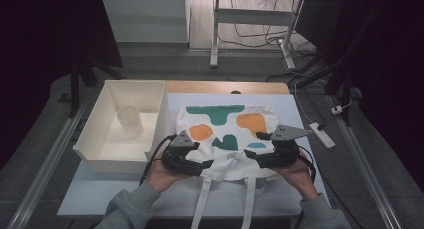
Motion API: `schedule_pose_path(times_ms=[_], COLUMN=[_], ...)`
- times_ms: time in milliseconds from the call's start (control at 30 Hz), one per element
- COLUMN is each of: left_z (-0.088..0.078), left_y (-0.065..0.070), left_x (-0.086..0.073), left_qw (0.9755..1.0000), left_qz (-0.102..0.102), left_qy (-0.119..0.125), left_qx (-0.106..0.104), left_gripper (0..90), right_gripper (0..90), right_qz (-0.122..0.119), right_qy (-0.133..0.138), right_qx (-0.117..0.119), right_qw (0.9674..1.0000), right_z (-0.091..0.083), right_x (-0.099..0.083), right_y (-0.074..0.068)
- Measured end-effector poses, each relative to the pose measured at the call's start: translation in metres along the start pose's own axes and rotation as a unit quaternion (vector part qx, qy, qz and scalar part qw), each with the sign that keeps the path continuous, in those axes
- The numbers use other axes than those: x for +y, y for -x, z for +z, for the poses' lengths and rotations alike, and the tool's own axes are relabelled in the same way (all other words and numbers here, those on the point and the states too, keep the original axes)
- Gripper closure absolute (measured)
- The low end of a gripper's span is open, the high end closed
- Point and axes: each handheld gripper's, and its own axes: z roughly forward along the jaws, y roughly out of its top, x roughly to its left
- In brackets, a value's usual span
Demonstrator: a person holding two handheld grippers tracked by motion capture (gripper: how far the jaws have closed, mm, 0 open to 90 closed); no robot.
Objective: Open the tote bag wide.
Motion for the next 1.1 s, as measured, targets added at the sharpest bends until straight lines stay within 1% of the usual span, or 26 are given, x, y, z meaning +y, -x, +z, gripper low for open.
schedule_pose_path(times_ms=[33,67,133,167,200,267,367,467,533,600,633,667,700,733,833,900,933,1033,1100], left_z=[0.001,0.001,0.002,0.003,0.004,0.006,0.008,0.008,0.008,0.008,0.008,0.009,0.009,0.009,0.01,0.009,0.009,0.008,0.008], left_y=[0.0,-0.001,-0.002,-0.002,-0.002,-0.002,-0.002,-0.002,-0.003,-0.003,-0.004,-0.004,-0.004,-0.005,-0.005,-0.006,-0.007,-0.007,-0.007], left_x=[-0.001,-0.003,-0.005,-0.006,-0.007,-0.009,-0.011,-0.013,-0.015,-0.015,-0.015,-0.015,-0.014,-0.014,-0.015,-0.015,-0.015,-0.015,-0.015], left_qw=[1.0,1.0,1.0,1.0,1.0,0.9999,0.9999,0.9999,0.9998,0.9998,0.9999,0.9999,0.9999,0.9999,0.9999,0.9999,0.9999,0.9999,0.9999], left_qz=[0.001,0.0,-0.001,-0.003,-0.004,-0.002,0.001,0.005,0.005,0.005,0.003,0.001,0.001,0.001,0.002,-0.001,-0.002,-0.002,-0.002], left_qy=[-0.003,-0.003,-0.006,-0.005,-0.005,-0.009,-0.013,-0.016,-0.017,-0.016,-0.014,-0.012,-0.012,-0.013,-0.015,-0.012,-0.012,-0.012,-0.012], left_qx=[0.001,0.001,0.004,0.004,0.004,0.004,0.002,0.003,0.005,0.006,0.006,0.005,0.004,0.003,0.005,0.004,0.003,0.003,0.003], left_gripper=[22.4,22.4,22.6,23.0,23.0,23.4,23.4,23.6,23.6,23.8,23.8,24.1,24.1,24.2,24.2,24.2,24.2,24.2,24.2], right_gripper=[24.1,24.5,25.5,25.9,25.9,25.9,26.9,26.7,26.6,27.0,27.3,27.5,27.5,27.8,29.2,30.7,30.7,31.8,31.9], right_qz=[-0.007,-0.009,-0.005,-0.013,-0.013,-0.02,-0.017,-0.028,-0.038,-0.04,-0.042,-0.053,-0.053,-0.051,-0.046,-0.054,-0.054,-0.062,-0.076], right_qy=[-0.008,-0.01,-0.014,-0.026,-0.026,-0.039,-0.051,-0.074,-0.09,-0.104,-0.114,-0.13,-0.13,-0.142,-0.147,-0.153,-0.153,-0.167,-0.175], right_qx=[-0.004,-0.005,0.005,0.007,0.007,0.011,0.03,0.049,0.055,0.064,0.063,0.057,0.057,0.055,0.051,0.045,0.045,0.046,0.042], right_qw=[0.9999,0.9999,0.9999,0.9995,0.9995,0.999,0.9981,0.9957,0.9937,0.9917,0.9906,0.9884,0.9884,0.987,0.9868,0.9857,0.9857,0.983,0.9807], right_z=[0.001,0.002,0.003,0.007,0.007,0.012,0.023,0.035,0.042,0.048,0.051,0.056,0.056,0.061,0.064,0.069,0.069,0.075,0.079], right_x=[-0.001,-0.002,-0.004,-0.006,-0.006,-0.008,-0.013,-0.019,-0.025,-0.032,-0.036,-0.043,-0.043,-0.048,-0.052,-0.054,-0.054,-0.057,-0.058], right_y=[-0.002,-0.003,-0.005,-0.009,-0.009,-0.013,-0.019,-0.029,-0.037,-0.042,-0.044,-0.047,-0.047,-0.047,-0.046,-0.048,-0.048,-0.053,-0.058])
